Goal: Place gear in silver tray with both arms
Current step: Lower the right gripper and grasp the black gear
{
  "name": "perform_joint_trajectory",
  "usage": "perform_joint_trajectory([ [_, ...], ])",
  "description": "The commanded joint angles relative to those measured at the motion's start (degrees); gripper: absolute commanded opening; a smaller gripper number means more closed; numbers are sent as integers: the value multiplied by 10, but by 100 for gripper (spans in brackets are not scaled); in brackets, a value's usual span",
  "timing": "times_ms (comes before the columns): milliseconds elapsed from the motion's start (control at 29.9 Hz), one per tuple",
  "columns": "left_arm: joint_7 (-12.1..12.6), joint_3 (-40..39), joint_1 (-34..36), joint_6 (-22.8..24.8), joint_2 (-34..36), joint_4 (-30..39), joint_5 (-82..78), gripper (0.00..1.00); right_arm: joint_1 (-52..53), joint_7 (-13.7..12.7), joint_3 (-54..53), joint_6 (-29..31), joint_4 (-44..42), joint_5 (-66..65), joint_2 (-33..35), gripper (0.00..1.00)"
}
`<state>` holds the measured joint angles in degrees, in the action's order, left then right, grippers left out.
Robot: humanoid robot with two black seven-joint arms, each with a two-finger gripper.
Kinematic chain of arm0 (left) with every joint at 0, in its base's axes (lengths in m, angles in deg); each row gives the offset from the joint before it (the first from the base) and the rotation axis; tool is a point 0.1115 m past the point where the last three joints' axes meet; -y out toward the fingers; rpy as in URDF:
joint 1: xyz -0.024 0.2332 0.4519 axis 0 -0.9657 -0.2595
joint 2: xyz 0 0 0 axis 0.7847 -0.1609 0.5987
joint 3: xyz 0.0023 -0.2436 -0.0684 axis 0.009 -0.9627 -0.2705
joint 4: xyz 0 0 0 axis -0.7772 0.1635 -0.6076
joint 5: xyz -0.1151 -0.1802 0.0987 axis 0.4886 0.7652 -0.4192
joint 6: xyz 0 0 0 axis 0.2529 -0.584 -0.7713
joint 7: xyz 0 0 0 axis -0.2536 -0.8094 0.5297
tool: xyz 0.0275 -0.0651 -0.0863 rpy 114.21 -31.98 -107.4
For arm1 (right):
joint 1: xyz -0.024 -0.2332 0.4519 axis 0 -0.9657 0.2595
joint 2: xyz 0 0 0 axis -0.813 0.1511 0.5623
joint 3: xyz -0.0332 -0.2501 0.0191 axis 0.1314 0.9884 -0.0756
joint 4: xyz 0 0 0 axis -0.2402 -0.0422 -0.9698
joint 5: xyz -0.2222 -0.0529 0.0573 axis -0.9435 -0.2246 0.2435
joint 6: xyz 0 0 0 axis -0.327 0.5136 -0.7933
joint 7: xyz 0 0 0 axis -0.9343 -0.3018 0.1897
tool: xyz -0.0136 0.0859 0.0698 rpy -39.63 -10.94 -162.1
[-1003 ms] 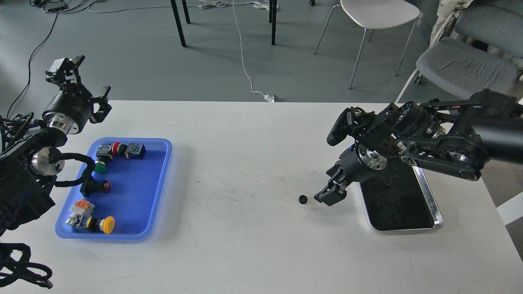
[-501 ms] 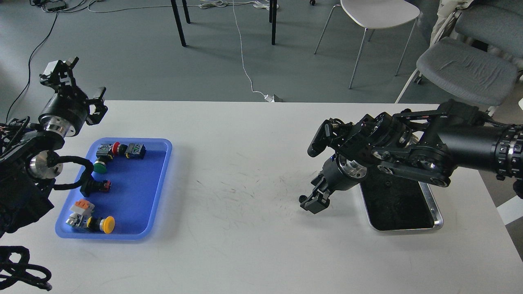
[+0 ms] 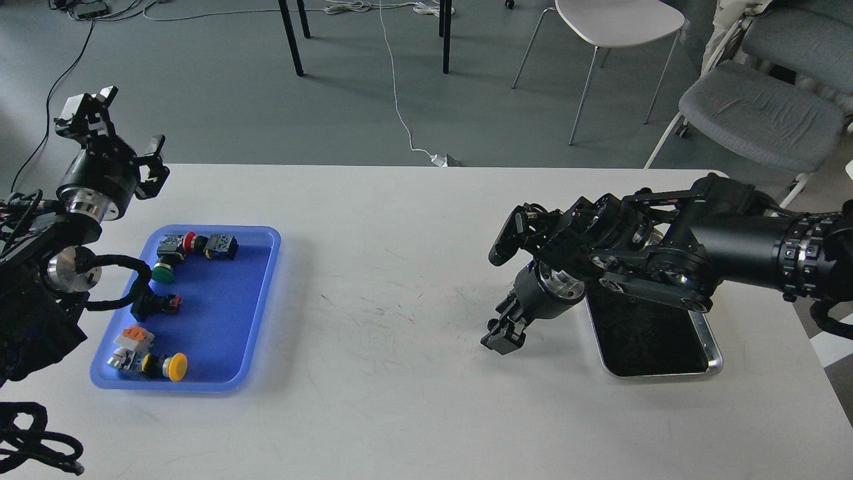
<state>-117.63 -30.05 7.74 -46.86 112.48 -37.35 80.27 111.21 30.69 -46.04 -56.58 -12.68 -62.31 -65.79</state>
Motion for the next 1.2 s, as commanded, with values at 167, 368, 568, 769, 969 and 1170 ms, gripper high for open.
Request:
perform_joint_trajectory([
  [167,0,0,0,0,2,0,-1,98,1,1,0,0,-11,0,-8,56],
  [368,0,0,0,0,2,0,0,98,1,1,11,0,-18,0,-7,52],
  [568,0,0,0,0,1,0,0,98,1,1,12,0,-25,0,-13,49],
  [769,0,0,-1,0,1,0,-1,98,2,1,13,0,-28,0,-21,42],
  [969,0,0,-1,0,1,0,-1,98,0,1,13,0,-32,0,-25,41],
  [1170,0,0,-1,0,0,-1,-1,98,1,1,22,0,-34,0,-25,37],
])
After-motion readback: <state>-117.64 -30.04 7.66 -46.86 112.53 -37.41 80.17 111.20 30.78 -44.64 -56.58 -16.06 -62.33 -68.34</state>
